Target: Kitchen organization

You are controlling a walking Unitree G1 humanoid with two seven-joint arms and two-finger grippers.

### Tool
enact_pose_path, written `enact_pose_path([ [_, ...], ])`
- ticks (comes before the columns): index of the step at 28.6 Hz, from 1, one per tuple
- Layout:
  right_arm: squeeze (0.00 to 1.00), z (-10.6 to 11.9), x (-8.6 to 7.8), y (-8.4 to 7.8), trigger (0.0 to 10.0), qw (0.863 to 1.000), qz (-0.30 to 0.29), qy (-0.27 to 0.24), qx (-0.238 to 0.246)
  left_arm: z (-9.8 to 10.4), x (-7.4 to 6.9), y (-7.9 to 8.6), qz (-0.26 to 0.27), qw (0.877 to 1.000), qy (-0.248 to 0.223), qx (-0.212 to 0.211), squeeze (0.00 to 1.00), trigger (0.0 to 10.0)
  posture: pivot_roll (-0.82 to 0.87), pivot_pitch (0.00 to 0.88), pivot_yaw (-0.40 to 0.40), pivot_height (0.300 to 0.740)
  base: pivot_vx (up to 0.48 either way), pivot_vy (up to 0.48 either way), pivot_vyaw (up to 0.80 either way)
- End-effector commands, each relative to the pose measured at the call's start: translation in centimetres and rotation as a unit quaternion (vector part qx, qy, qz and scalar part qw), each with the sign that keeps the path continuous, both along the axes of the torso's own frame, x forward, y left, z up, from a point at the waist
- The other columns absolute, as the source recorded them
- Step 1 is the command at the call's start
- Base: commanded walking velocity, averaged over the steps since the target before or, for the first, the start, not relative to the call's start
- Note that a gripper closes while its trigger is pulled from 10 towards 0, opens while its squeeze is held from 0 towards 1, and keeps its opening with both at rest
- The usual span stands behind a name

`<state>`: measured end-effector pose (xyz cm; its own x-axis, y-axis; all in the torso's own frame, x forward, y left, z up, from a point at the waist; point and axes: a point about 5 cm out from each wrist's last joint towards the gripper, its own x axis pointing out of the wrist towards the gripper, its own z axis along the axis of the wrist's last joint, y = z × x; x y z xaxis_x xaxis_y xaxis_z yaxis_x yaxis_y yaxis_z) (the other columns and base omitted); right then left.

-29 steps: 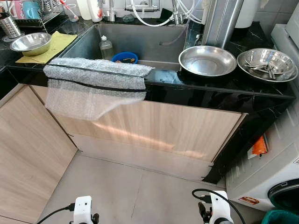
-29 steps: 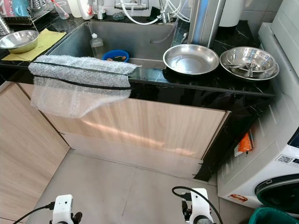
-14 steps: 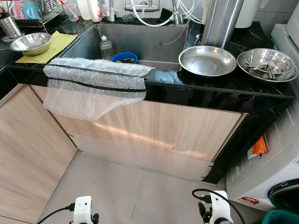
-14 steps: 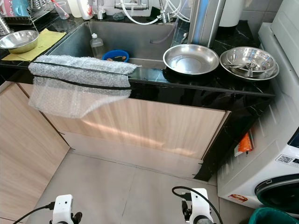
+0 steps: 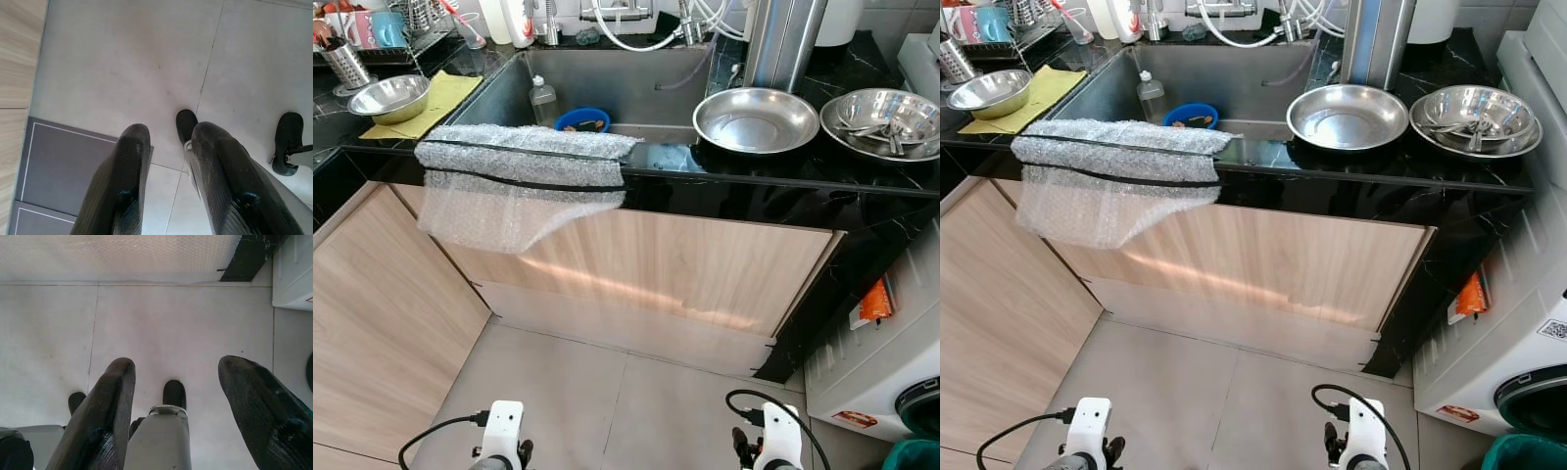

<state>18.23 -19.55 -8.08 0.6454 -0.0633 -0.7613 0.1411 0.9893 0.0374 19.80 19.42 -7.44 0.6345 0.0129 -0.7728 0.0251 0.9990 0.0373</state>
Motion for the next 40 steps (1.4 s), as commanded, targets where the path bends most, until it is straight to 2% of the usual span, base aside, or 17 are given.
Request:
enact_pose_path([
  [1,0.0,-0.3,-0.4,0.2,10.0,1.0,-0.005,0.009,0.008,-0.4,-0.8,0.4,-0.001,1.0,0.017,0.006,0.0,10.0,-0.1,0.109,0.1,0.74,0.0,0.0,0.0],
  [7,0.0,0.0,0.0,-0.2,10.0,1.0,0.016,0.007,-0.004,-0.4,-0.7,0.2,0.009,1.0,0.014,0.001,0.0,10.0,-0.12,0.09,0.062,0.74,0.0,0.0,0.0],
  [15,0.0,0.3,0.3,-1.2,10.0,1.0,0.014,0.004,-0.012,-0.4,-0.7,-0.2,0.015,1.0,0.012,-0.008,0.0,10.0,-0.12,0.088,0.042,0.74,0.0,0.0,0.0],
  [23,0.0,0.3,0.5,-0.6,10.0,1.0,0.018,-0.001,-0.004,-0.5,-0.8,-0.1,0.021,1.0,0.014,-0.005,0.0,10.0,-0.1,0.093,0.045,0.74,0.0,0.0,0.0],
  [32,0.0,0.2,0.3,-0.4,10.0,1.0,0.016,-0.004,-0.006,-0.4,-0.8,-0.1,0.038,0.999,-0.008,-0.007,0.0,10.0,-0.11,0.092,0.05,0.74,0.0,0.0,0.0],
  [37,0.0,1.6,2.2,-0.7,10.0,0.998,0.02,-0.063,-0.018,0.0,-0.5,0.1,0.061,0.997,-0.048,-0.005,0.0,10.0,-0.11,0.087,0.052,0.74,0.0,0.0,0.0],
  [39,0.0,2.6,3.6,-0.9,10.0,0.994,0.028,-0.105,-0.027,0.3,-0.3,0.1,0.076,0.994,-0.076,-0.009,0.0,10.0,-0.11,0.084,0.051,0.74,0.0,0.0,0.0],
  [40,0.0,3.0,4.0,-1.1,10.0,0.992,0.028,-0.12,-0.031,1.5,1.4,0.4,0.075,0.991,-0.112,-0.008,0.0,10.0,-0.11,0.082,0.05,0.74,0.0,0.0,0.0],
])
